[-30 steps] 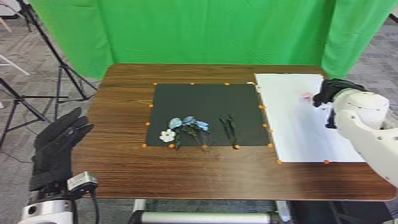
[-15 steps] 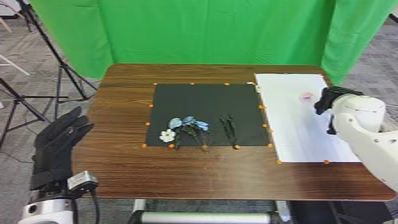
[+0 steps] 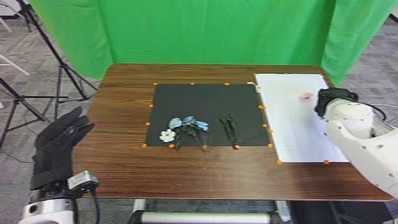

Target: Arrange flowers

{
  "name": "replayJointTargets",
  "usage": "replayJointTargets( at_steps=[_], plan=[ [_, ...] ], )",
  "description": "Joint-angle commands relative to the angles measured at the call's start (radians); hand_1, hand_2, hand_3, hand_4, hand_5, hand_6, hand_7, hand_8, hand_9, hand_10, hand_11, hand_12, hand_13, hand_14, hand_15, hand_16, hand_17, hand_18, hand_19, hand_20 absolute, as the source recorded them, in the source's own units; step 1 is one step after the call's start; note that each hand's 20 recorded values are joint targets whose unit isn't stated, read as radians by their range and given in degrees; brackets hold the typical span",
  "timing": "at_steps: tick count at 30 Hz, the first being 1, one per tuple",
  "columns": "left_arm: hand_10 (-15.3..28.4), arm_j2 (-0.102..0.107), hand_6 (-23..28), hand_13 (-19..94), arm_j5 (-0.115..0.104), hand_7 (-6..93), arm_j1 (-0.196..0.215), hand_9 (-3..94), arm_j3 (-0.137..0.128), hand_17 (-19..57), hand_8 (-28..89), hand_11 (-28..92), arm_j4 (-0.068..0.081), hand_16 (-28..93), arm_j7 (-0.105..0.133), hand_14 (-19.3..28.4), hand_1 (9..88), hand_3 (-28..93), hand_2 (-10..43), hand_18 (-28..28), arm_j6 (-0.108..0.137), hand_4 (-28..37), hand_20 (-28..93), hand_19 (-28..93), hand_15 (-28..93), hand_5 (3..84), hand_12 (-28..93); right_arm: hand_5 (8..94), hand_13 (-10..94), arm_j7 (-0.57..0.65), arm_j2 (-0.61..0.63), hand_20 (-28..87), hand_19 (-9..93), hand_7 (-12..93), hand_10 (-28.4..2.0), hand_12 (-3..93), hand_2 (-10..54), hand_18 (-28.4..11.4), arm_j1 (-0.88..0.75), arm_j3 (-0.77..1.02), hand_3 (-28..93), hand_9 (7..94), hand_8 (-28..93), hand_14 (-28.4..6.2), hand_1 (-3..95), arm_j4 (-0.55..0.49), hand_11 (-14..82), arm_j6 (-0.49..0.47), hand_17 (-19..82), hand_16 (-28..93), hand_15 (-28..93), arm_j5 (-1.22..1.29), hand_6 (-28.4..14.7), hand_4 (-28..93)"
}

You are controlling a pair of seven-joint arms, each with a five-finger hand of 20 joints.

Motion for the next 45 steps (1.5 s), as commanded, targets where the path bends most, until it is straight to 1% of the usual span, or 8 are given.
replayJointTargets(
  at_steps=[1,4,13,24,30,35,41,45],
  plan=[
    [19.0,-0.003,10.2,23,0.002,17.0,0.01,32.5,-0.001,-10.5,-11,38,-0.006,-17,-0.002,25.8,27.0,82,4.0,20.6,-0.003,-19.0,4,56,64,38.8,6,74.7,76,0.01,0.042,-1,88,34,-6.1,30.4,-5.0,-16.7,-0.002,-0.051,72,84.6,-2,-4.3,52.6,-0.007,23.2,0.076,34,20,78,-0.039,1.2,-28],
    [19.0,-0.008,10.2,23,0.006,17.0,0.014,32.5,-0.008,-10.5,-11,38,-0.008,-17,-0.007,25.7,27.0,82,4.0,20.6,-0.005,-19.0,4,56,64,38.8,6,75.8,77,0.024,0.067,-1,88,33,-6.1,31.9,-5.6,-16.6,0.014,-0.085,72,85.6,-1,-3.9,52.7,-0.028,25.0,0.136,35,21,77,-0.024,1.2,-28],
    [19.0,0.012,10.2,23,-0.012,16.9,0.033,32.5,-0.014,-10.5,-11,38,-0.015,-17,0.008,25.8,27.0,83,4.0,20.7,0.01,-19.0,4,56,63,38.9,6,77.7,78,-0.06,0.083,-2,89,30,-6.3,32.6,-6.5,-16.7,0.066,-0.118,73,86.4,0,-3.7,53.0,-0.138,26.6,0.243,35,22,76,-0.031,0.8,-28],
    [19.0,0.03,10.3,23,-0.025,16.7,0.041,32.6,-0.013,-10.5,-11,38,-0.018,-17,0.02,25.8,26.9,83,4.0,20.7,0.024,-18.9,4,56,64,38.9,6,77.8,77,-0.258,0.026,-3,89,30,-6.0,33.5,-6.7,-16.5,0.111,-0.153,74,86.0,0,-3.9,52.8,-0.285,26.4,0.199,35,22,75,-0.046,0.7,-28],
    [19.0,0.019,10.3,23,-0.009,16.7,0.034,32.6,-0.015,-10.5,-11,38,-0.015,-17,0.004,25.8,27.0,83,3.9,20.7,0.013,-19.1,4,56,64,38.9,6,77.6,77,-0.288,-0.035,-3,89,30,-5.8,33.2,-6.5,-16.6,0.146,-0.216,74,85.9,0,-4.0,52.7,-0.272,26.0,0.185,34,22,75,-0.071,0.8,-28],
    [19.0,-0.001,10.4,23,0.014,16.5,0.027,32.5,-0.02,-10.6,-11,38,-0.013,-17,-0.017,25.9,27.3,82,4.0,20.6,-0.004,-19.1,4,56,63,38.9,6,77.5,77,-0.283,-0.094,-3,89,30,-5.9,33.2,-6.5,-16.6,0.158,-0.26,74,86.1,0,-4.0,52.6,-0.24,26.0,0.197,34,22,75,-0.094,0.9,-28],
    [19.1,-0.008,10.5,23,0.017,16.1,0.021,32.4,-0.02,-10.6,-11,38,-0.011,-17,-0.019,26.0,27.3,82,3.9,20.6,-0.01,-18.8,4,56,63,38.9,6,77.5,77,-0.262,-0.148,-3,89,30,-6.0,33.1,-6.6,-16.6,0.183,-0.312,74,86.1,0,-4.0,52.4,-0.188,26.0,0.229,34,22,75,-0.101,0.9,-28],
    [19.2,-0.024,10.5,22,0.036,16.0,0.009,32.4,-0.022,-10.6,-10,38,-0.006,-17,-0.041,26.0,27.3,82,3.8,20.7,-0.027,-18.7,4,56,63,38.9,6,77.5,77,-0.252,-0.182,-3,89,30,-6.1,33.1,-6.5,-16.7,0.167,-0.303,74,86.2,0,-4.0,52.3,-0.16,26.0,0.235,34,22,74,-0.109,0.9,-28]
  ],
)
